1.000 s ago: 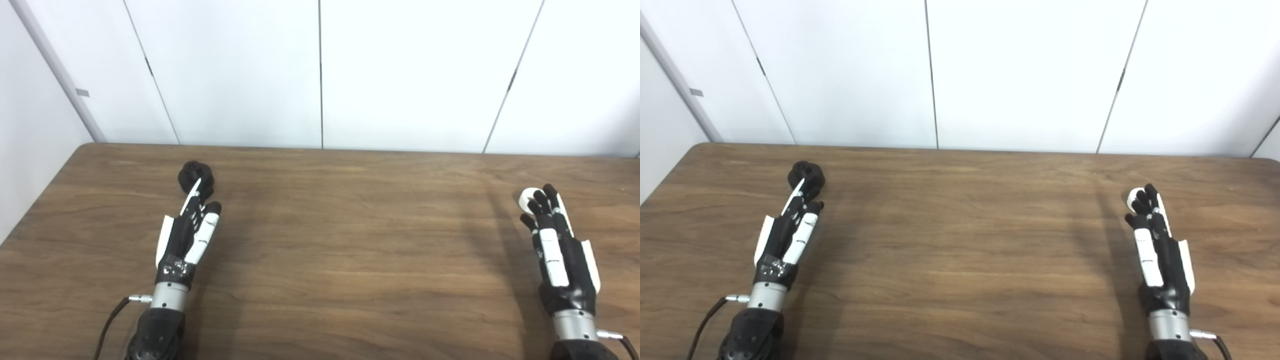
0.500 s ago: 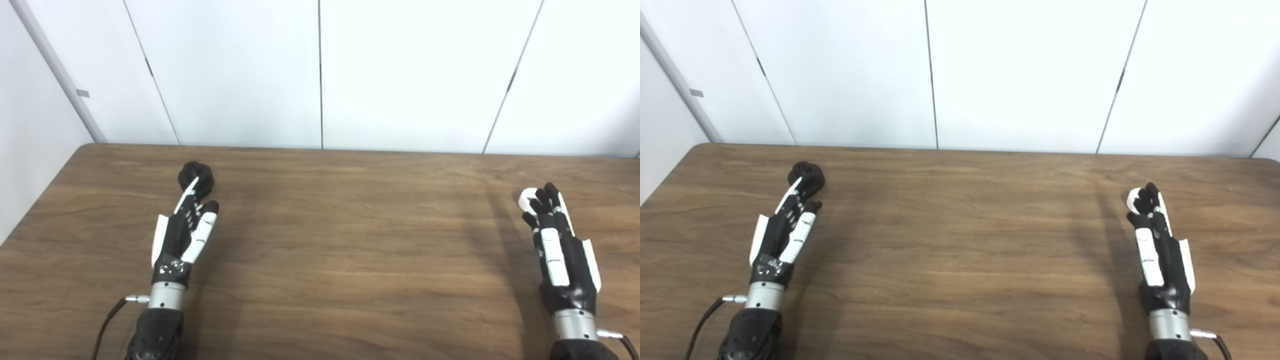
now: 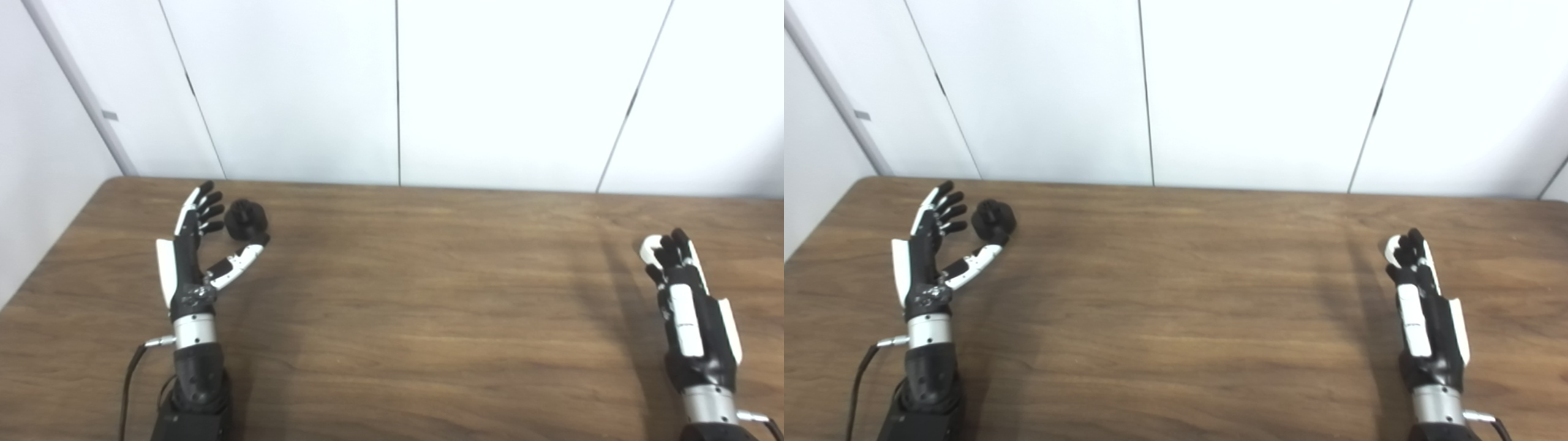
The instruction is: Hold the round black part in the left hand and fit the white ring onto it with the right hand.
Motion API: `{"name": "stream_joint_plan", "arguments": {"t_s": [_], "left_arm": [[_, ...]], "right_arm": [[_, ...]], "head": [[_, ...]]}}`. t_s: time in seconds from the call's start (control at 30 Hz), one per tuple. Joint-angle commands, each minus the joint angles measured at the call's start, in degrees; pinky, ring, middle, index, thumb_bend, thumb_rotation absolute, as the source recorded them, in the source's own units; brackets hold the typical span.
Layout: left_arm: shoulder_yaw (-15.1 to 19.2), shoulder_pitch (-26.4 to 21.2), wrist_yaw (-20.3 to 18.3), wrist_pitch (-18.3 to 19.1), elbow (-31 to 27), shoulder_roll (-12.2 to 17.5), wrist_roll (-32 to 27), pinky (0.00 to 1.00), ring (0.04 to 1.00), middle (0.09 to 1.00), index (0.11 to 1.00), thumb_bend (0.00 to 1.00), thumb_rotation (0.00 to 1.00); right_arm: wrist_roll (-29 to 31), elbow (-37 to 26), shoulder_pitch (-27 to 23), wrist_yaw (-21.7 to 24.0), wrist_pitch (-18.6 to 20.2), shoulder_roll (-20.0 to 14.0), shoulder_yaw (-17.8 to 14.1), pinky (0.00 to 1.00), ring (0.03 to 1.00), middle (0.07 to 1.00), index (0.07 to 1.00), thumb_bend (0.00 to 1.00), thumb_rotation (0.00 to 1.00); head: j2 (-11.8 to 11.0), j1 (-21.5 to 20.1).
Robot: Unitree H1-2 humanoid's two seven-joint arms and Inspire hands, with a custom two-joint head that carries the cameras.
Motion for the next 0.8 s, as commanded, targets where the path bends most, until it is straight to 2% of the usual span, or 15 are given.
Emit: {"name": "stream_joint_plan", "arguments": {"t_s": [0.0,0.1,0.2,0.33,0.47,0.6,0.77], "left_arm": [[-0.7,1.9,2.6,-2.1,4.9,2.1,3.0,0.72,0.815,0.851,0.895,0.83,0.15],[-2.0,0.1,4.2,-2.0,7.8,4.2,4.3,0.76,0.849,0.874,0.91,0.86,0.14],[-3.1,-1.8,3.6,-0.4,9.9,6.1,4.9,0.82,0.87,0.882,0.93,0.89,0.13],[-5.0,-4.2,1.5,1.9,12.4,8.8,5.2,0.78,0.866,0.902,0.952,0.93,0.16],[-6.6,-6.1,-1.6,2.8,14.0,11.2,4.6,0.72,0.843,0.906,0.949,0.97,0.2],[-7.9,-7.2,-4.2,5.0,14.7,13.4,4.9,0.74,0.863,0.911,0.942,1.0,0.24],[-10.1,-8.5,-6.4,6.7,16.9,16.7,6.3,0.89,0.956,0.937,0.923,1.0,0.27]], "right_arm": [[0.6,4.3,2.5,0.8,-2.3,0.3,0.1,0.94,0.976,0.977,0.981,0.31,0.84],[0.5,4.7,2.5,0.9,-2.5,0.2,-0.1,0.93,0.97,0.972,0.978,0.33,0.82],[0.1,4.9,2.5,0.7,-2.6,0.1,-0.1,0.92,0.961,0.967,0.972,0.36,0.84],[0.2,4.9,2.6,0.8,-2.8,0.0,-0.2,0.92,0.96,0.965,0.971,0.34,0.85],[0.8,4.7,2.7,1.0,-2.4,-0.1,-0.3,0.94,0.968,0.969,0.974,0.36,0.86],[0.7,4.0,2.9,0.7,-2.0,0.3,-0.3,0.95,0.973,0.974,0.974,0.36,0.86],[0.3,3.9,3.2,1.0,-2.7,0.0,0.0,0.94,0.965,0.968,0.971,0.35,0.86]], "head": [[-0.1,0.4],[-0.1,1.1],[-0.4,2.7],[-0.7,4.6],[-0.8,5.5],[-0.7,5.1],[-0.7,4.7]]}}
